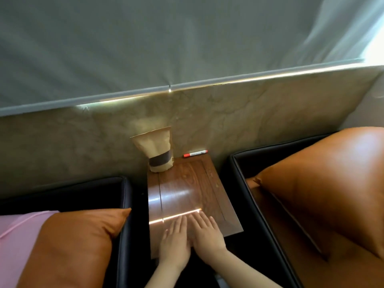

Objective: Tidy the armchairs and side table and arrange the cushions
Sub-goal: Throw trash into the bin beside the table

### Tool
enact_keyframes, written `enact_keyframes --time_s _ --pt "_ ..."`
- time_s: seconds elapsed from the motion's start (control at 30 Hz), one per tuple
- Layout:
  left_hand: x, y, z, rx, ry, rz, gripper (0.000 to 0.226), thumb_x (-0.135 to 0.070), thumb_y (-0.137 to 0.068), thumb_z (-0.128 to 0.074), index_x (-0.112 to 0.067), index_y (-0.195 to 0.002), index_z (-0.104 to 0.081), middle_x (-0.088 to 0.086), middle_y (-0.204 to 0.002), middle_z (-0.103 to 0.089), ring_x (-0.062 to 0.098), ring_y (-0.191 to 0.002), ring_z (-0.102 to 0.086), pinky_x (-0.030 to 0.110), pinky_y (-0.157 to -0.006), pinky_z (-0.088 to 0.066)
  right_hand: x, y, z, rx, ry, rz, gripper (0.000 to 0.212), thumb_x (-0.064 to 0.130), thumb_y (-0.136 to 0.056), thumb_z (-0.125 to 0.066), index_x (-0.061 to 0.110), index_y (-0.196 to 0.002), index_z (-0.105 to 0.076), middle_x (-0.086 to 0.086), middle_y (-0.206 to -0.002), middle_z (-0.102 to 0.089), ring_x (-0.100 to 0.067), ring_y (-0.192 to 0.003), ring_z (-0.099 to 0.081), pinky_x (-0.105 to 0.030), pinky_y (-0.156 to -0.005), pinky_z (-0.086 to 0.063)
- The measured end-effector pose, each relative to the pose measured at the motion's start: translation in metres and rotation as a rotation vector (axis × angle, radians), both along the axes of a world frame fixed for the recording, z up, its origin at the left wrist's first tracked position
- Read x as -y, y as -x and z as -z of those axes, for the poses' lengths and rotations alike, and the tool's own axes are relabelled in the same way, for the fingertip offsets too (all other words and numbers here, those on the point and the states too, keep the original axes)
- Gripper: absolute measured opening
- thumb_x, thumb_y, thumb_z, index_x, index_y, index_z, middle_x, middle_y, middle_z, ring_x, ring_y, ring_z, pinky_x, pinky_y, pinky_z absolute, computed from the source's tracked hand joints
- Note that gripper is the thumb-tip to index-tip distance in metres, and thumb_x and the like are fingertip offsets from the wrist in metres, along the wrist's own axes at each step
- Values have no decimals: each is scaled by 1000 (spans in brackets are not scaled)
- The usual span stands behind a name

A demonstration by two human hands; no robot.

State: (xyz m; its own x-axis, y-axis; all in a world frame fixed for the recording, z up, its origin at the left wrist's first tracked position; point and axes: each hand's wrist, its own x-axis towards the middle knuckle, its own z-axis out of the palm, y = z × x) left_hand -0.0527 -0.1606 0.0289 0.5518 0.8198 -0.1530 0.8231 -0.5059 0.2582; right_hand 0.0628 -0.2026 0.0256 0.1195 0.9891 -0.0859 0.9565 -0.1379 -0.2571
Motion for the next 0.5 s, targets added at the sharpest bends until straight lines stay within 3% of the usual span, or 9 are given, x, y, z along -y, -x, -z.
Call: enact_keyframes --time_s 0.03,0.1,0.13,0.17,0.2,0.23,0.27,0.37,0.5 --pt "12 -3 1 7 10 -2 69 -30 -99 -40 -17 -154 0 -1 -162 1 12 -148 -5 28 -118 -11 11 -3 -3 3 41 -2 58 33 -77 -59 21 -134 -57 5 -145 -45 -16 -136 -41 -38 -110 -29" --pt "37 -12 -2 10 16 4 69 -28 -99 -40 -16 -154 0 -1 -162 1 12 -148 -6 27 -118 -12 33 -9 -11 -13 51 22 53 41 -66 -53 27 -113 -72 9 -124 -65 -10 -118 -59 -32 -94 -48" --pt "49 -18 -4 12 12 12 70 -28 -99 -41 -16 -154 0 -1 -162 1 12 -148 -6 27 -118 -13 45 -14 -17 -19 43 20 52 40 -70 -47 27 -114 -72 8 -124 -65 -8 -121 -55 -31 -95 -47" --pt "60 -24 -6 13 3 21 70 -29 -99 -42 -16 -154 0 -2 -162 1 12 -148 -6 27 -117 -13 56 -22 -23 -59 58 42 53 34 -80 -44 24 -128 -62 5 -137 -56 -11 -133 -42 -33 -107 -35" --pt "69 -32 -10 13 -12 28 70 -29 -99 -42 -16 -154 0 -1 -162 1 12 -148 -5 28 -117 -13 67 -29 -31 -66 34 61 55 28 -90 -40 21 -144 -44 3 -152 -37 -15 -144 -23 -33 -114 -14" --pt "78 -39 -15 13 -34 38 70 -30 -99 -41 -16 -154 0 -1 -162 1 12 -148 -5 28 -117 -12 79 -41 -33 -42 21 53 57 26 -97 -38 19 -152 -25 1 -160 -19 -17 -149 -8 -31 -113 3" --pt "87 -48 -20 16 -59 49 70 -30 -99 -41 -16 -154 0 -1 -162 0 13 -148 -5 28 -118 -12 89 -50 -34 -39 -12 78 60 27 -99 -38 19 -154 -15 1 -162 -10 -17 -149 0 -29 -110 11" --pt "118 -75 -33 20 -97 89 70 -30 -98 -41 -16 -154 -1 0 -162 -2 14 -148 -5 30 -119 -12 130 -75 -44 -24 -77 148 62 29 -100 -40 21 -154 -10 0 -162 -7 -17 -149 2 -31 -115 9" --pt "176 -112 -43 57 -97 165 69 -30 -98 -42 -17 -154 -3 -1 -162 -4 13 -148 -5 30 -120 -12 198 -105 -47 -25 0 216 62 31 -101 -37 21 -155 -7 0 -162 -3 -17 -149 5 -35 -118 6"
